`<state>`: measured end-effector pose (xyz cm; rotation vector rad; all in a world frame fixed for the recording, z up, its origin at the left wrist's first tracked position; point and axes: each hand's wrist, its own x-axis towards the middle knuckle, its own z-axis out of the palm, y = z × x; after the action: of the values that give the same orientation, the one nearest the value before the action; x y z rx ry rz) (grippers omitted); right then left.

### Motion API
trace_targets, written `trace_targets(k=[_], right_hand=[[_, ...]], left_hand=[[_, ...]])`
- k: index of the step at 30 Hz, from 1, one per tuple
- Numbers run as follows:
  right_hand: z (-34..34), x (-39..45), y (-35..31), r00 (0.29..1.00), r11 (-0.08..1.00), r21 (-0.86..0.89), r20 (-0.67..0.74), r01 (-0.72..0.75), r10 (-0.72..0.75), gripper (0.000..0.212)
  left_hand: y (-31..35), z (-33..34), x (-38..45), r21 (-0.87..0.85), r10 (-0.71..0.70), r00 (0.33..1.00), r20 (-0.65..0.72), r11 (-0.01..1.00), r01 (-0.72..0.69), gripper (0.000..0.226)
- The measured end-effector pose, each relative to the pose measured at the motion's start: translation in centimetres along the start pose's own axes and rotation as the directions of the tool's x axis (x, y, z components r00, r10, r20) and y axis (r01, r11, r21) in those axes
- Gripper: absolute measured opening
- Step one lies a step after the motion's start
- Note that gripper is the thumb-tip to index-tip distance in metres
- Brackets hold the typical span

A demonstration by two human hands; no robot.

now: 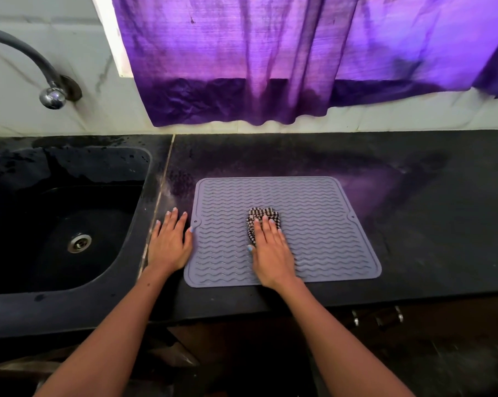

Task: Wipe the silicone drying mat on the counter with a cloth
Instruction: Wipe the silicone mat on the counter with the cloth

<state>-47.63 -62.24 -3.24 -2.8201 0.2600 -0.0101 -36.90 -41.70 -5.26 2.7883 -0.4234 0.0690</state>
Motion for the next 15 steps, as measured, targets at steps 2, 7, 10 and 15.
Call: trace_targets(k=[2,7,10,15], right_hand=[[-0.2,0.1,0.2,1.0,0.999,0.031,0.002,0.018,-0.018,0.06],[-1.8,0.9,0.9,0.968,0.693,0.706,-0.041,-0.146,0.246,0.047],[-4.6,1.9,2.6,0.894,0.299,0.935,0.039,-0.189,0.446,0.04],[-5.4,1.6,5.5,0.963,0.857,0.503,-0.155,-0.114,0.219,0.05]], left_hand=[[-0.1,0.1,0.1,-0.01,-0.002,1.0,-0.016,1.0,0.001,0.069],[-0.2,0.1,0.0,-0.037,-0.01,0.998,-0.057,0.999,0.008,0.068],[-0.1,0.1,-0.1,-0.043,-0.012,0.998,-0.063,0.999,0.01,0.069],[-0.3,0.2,0.0,-0.028,-0.011,0.998,-0.059,1.0,0.009,0.071]])
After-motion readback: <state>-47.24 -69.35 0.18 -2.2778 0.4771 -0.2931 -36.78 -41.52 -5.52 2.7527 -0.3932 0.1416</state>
